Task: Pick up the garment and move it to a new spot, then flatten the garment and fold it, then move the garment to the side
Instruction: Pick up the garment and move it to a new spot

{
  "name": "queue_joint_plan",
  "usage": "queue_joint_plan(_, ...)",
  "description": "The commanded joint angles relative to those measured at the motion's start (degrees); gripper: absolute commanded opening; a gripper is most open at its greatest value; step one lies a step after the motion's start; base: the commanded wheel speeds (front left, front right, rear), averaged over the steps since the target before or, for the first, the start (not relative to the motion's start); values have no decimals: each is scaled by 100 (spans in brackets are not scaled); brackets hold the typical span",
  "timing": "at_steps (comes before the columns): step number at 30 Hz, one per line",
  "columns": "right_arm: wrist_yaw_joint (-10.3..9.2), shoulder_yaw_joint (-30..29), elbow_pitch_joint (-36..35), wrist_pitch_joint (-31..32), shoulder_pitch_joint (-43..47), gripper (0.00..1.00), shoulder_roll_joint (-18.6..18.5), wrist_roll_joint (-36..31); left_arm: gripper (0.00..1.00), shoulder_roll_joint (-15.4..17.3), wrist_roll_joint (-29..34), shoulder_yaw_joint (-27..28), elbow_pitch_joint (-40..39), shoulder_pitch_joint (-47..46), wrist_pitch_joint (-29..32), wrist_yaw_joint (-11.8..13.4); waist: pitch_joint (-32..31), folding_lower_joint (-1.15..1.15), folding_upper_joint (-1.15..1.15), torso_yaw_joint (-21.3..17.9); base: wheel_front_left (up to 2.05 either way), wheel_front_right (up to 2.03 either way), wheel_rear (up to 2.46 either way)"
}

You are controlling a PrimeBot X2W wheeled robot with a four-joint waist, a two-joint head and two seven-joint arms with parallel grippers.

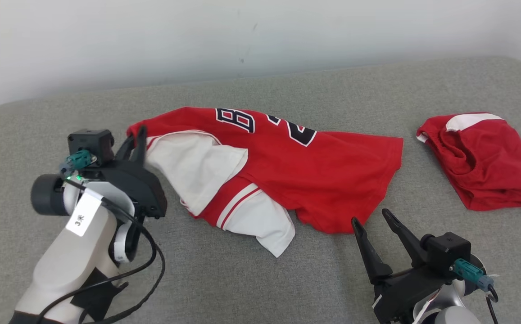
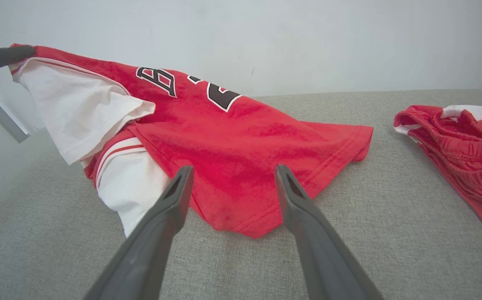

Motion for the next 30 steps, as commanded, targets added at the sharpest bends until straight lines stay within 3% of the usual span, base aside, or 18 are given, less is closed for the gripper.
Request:
queue_joint_plan(1, -4, -25, -26, 13, -48, 100, -8, -31, 0, 34, 12, 2, 119, 27, -92, -11, 22, 0, 0, 7, 0, 0, 0)
queue_joint_plan(7, -4, -11, -33, 31, -74, 100, -8, -28, 2, 121, 84, 2, 720, -175, -239, -3, 57, 0, 0, -2, 0, 0, 0)
queue_joint_plan(9, -4, 2, -18, 30, -88, 100, -8, -23, 100, 110, 71, 22, 895, -232, -276, 25, 54, 0, 0, -10, 0, 0, 0)
queue_joint_plan(17, -4, -56, 1, 7, -78, 100, -8, -37, 100, -18, -95, 103, 1265, -425, -468, -61, 31, 0, 0, 52, 0, 0, 0)
queue_joint_plan(30, -4, -66, -36, 16, -8, 100, -8, -17, 100, -374, -200, -285, 952, -163, -59, -577, 29, 0, 0, 234, 0, 0, 0)
